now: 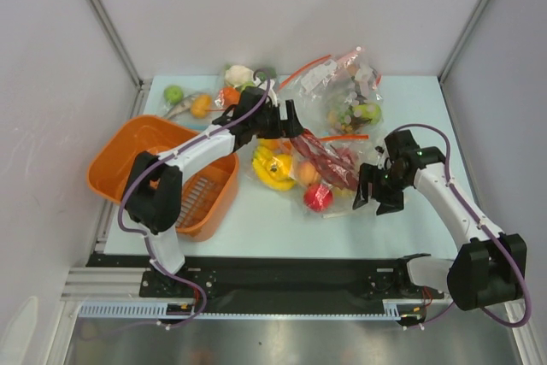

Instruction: Open the zip-top bag and remove the fake food

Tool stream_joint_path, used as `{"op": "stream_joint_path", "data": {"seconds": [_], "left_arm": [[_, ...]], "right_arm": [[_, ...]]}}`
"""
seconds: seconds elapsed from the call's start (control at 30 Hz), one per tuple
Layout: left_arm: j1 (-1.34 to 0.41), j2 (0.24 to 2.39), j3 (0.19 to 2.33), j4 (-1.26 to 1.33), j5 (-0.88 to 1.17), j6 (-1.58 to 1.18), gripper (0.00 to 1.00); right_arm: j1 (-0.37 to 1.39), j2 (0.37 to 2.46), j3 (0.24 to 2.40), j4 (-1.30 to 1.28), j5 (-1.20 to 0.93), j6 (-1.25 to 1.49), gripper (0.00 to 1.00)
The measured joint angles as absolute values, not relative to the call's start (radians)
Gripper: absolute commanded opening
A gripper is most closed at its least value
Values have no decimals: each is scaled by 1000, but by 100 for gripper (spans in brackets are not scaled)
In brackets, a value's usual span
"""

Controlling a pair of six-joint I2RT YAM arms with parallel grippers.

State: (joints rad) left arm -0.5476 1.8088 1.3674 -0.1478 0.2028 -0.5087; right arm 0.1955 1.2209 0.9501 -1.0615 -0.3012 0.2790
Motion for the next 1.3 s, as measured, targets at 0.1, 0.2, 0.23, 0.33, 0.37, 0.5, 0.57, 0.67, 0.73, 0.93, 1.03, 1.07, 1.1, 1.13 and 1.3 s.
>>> {"op": "stream_joint_path", "data": {"seconds": [0.1,0.2,0.23,0.33,0.37,0.5,0.57,0.67,0.73,0.93,1.03,1.07,1.1,1.13,1.3], "left_arm": [[-548,1809,1367,-162,203,-522,96],[-548,1814,1367,-149,214,-542,87],[-548,1816,1367,-145,217,-547,84],[-549,1821,1367,-131,233,-562,72],[-550,1822,1367,-125,241,-569,64],[-560,1822,1367,-101,273,-580,54],[-564,1822,1364,-89,301,-587,46],[-566,1822,1349,-78,340,-595,35],[-566,1822,1333,-74,369,-599,23],[-567,1822,1314,-63,456,-600,0],[-567,1821,1314,-40,503,-585,0],[-567,1819,1314,-30,516,-579,0],[-568,1817,1313,-19,535,-570,0],[-568,1813,1312,-13,551,-565,0],[-568,1783,1310,54,664,-537,0]], "right_arm": [[193,1221,950,-1061,-299,279,77],[192,1221,950,-1061,-300,279,77],[192,1221,950,-1061,-300,279,77],[192,1221,950,-1061,-300,279,78],[192,1221,950,-1062,-300,279,78],[192,1221,950,-1061,-299,279,78],[192,1221,950,-1062,-295,279,78],[189,1221,962,-1068,-292,279,79],[185,1221,991,-1074,-292,280,79],[168,1221,1134,-1087,-297,279,82],[159,1225,1201,-1082,-314,268,82],[157,1225,1221,-1078,-322,260,82],[155,1225,1237,-1067,-331,253,82],[153,1226,1253,-1057,-339,247,82],[152,1244,1333,-987,-398,205,82]]}}
